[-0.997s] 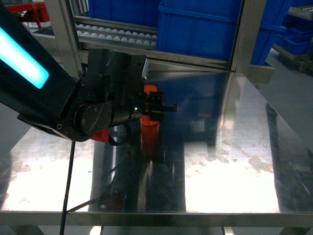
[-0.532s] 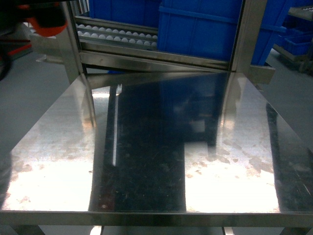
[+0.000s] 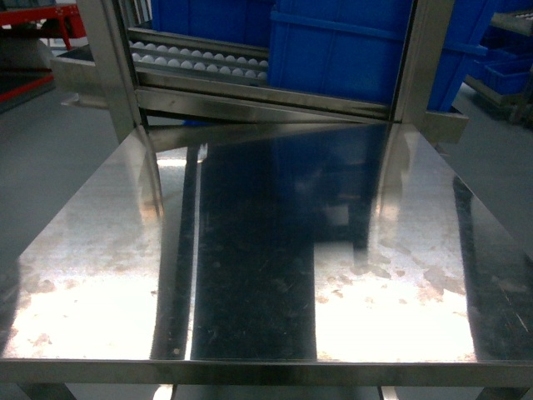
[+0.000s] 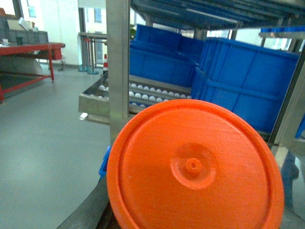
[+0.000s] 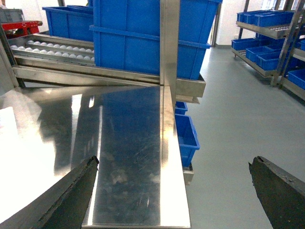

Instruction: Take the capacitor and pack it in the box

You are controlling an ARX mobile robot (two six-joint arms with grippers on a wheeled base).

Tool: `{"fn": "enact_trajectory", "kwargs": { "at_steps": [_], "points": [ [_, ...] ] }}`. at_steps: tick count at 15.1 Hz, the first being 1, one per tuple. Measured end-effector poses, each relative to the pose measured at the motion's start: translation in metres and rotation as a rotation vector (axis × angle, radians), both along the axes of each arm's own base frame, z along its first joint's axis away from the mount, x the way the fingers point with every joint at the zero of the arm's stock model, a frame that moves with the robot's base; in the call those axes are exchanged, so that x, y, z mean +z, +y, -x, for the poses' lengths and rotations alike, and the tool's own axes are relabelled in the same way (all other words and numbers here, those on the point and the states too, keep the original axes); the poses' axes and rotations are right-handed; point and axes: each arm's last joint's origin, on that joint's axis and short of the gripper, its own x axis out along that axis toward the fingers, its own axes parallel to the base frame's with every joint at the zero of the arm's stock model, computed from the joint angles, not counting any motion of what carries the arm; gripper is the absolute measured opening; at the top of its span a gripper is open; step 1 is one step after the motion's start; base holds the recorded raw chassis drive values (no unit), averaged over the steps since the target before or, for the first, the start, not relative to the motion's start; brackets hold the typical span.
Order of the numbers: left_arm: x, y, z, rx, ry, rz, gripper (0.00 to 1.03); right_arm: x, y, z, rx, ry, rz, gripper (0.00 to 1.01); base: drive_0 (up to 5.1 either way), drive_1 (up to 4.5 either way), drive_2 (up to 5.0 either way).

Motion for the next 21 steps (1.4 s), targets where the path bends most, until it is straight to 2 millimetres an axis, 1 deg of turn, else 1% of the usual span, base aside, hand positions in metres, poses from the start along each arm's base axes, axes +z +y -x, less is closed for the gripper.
{"fn": "enact_trajectory", "kwargs": {
  "at_steps": [1,16,17,18,21],
  "points": [
    [-0.003,0.0,-0.002,0.0,0.021,-0.006,0.45,0.0,0.0,0.0,0.0,0.0,0.0,0.98,0.0,0.0,0.0],
    [-0.001,0.0,-0.001,0.0,0.008,-0.002,0.45,0.0,0.0,0.0,0.0,0.0,0.0,0.98,0.0,0.0,0.0],
    [-0.002,0.0,-0.001,-0.003,0.037,-0.014,0.45,0.0,0.0,0.0,0.0,0.0,0.0,0.98,0.0,0.0,0.0],
    [-0.007,0.005,0.004,-0.015,0.121,-0.051,0.45,0.0,0.0,0.0,0.0,0.0,0.0,0.98,0.0,0.0,0.0],
    [-0.035,0.018,0.02,-0.001,0.155,-0.06,0.45,0.0,0.0,0.0,0.0,0.0,0.0,0.98,0.0,0.0,0.0]
  ]
}}
